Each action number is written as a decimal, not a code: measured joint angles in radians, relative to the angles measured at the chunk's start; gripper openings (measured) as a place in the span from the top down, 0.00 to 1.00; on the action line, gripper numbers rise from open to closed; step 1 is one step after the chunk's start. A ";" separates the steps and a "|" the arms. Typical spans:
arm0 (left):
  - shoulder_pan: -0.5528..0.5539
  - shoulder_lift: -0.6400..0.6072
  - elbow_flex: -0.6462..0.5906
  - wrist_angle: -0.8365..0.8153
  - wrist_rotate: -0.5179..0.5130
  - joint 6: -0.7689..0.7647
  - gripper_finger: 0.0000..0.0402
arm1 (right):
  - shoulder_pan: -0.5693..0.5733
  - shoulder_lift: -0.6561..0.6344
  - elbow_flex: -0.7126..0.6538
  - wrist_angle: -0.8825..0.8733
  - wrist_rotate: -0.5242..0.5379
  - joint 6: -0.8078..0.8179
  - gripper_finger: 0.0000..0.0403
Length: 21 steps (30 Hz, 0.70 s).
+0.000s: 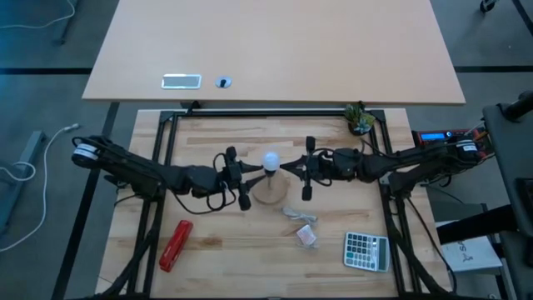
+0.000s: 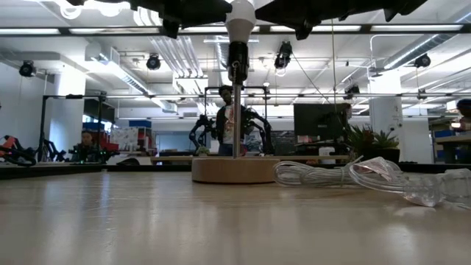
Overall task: Screw lightbulb
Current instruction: Remove the lightbulb from the lamp
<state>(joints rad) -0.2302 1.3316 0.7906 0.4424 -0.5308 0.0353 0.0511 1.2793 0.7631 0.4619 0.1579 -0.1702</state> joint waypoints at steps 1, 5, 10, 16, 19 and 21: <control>0.000 0.009 0.000 0.016 0.010 -0.003 0.72 | -0.003 0.000 0.000 0.000 0.002 -0.001 1.00; 0.000 0.051 0.000 0.049 0.026 -0.002 0.70 | -0.011 0.000 0.000 0.000 0.001 0.000 1.00; 0.001 0.076 0.000 0.063 0.024 -0.002 0.69 | -0.011 0.000 0.000 0.000 -0.001 0.000 1.00; -0.011 0.060 0.000 0.058 0.021 0.003 0.70 | -0.011 0.000 0.000 -0.017 -0.001 0.003 1.00; -0.034 0.030 0.000 0.054 0.021 0.006 0.72 | -0.011 0.000 0.000 -0.029 -0.001 0.014 1.00; -0.049 0.005 0.000 0.027 0.004 0.008 0.74 | -0.010 0.000 0.000 -0.033 -0.002 0.015 1.00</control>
<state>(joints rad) -0.2793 1.3369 0.7902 0.4692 -0.5271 0.0435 0.0407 1.2793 0.7631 0.4289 0.1563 -0.1555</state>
